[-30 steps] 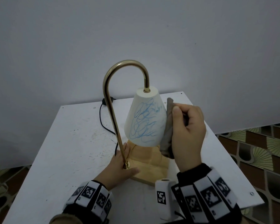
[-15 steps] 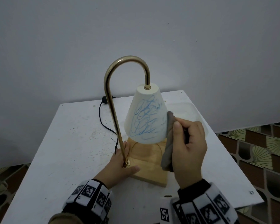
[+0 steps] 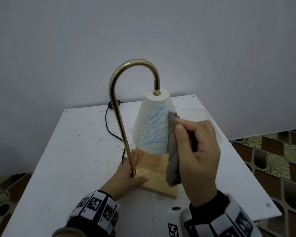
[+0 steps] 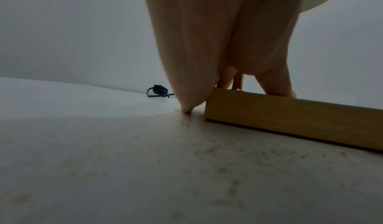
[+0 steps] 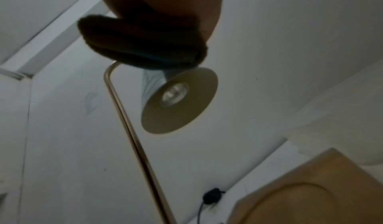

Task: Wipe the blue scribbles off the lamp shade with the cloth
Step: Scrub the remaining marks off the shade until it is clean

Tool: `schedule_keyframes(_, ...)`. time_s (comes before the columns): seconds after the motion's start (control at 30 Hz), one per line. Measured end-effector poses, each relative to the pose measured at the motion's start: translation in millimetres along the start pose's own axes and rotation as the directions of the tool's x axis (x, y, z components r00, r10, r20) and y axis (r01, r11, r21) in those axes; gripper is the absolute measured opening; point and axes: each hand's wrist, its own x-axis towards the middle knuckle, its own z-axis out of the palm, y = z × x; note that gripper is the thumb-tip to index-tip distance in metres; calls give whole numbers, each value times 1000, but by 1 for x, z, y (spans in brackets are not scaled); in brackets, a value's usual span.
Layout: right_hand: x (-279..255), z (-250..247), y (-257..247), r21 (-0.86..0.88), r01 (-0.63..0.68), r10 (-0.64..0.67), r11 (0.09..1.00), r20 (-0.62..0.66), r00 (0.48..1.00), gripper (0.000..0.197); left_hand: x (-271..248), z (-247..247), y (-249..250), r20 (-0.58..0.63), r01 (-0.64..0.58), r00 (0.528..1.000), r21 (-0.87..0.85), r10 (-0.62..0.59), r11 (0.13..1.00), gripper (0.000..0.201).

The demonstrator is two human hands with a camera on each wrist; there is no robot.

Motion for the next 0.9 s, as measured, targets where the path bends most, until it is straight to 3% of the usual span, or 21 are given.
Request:
schedule_keyframes(0.13,-15,-5,15,-55,9,-12,998,-42,999,16,-1,0,0,13,-7,1000,5,7,1000,115)
schedule_keyframes(0.2,-12,-7,24,-55,-50,47,997,-69,997,11,-1,0,0,14,2,1000,5,-2,1000,115)
schedule_keyframes(0.37,18,-9,38,-29,-227,225,973,-63,972,24,-1,0,-2,11,-36,999,-8,36,999,109)
schedule_keyframes(0.47,34,-3,27,4,-190,190,982,-50,981,9,-1,0,-1,1,-18,1000,-6,18,1000,111)
schedule_keyframes(0.77,-9,7,1,-18,44,-45,999,-68,997,15,4,1,-6,-5,1,1000,-11,-1,1000,114)
schedule_keyframes(0.9,-20,2,12,-62,37,-43,997,-95,995,18,1,0,0,24,9,1000,52,-10,999,115)
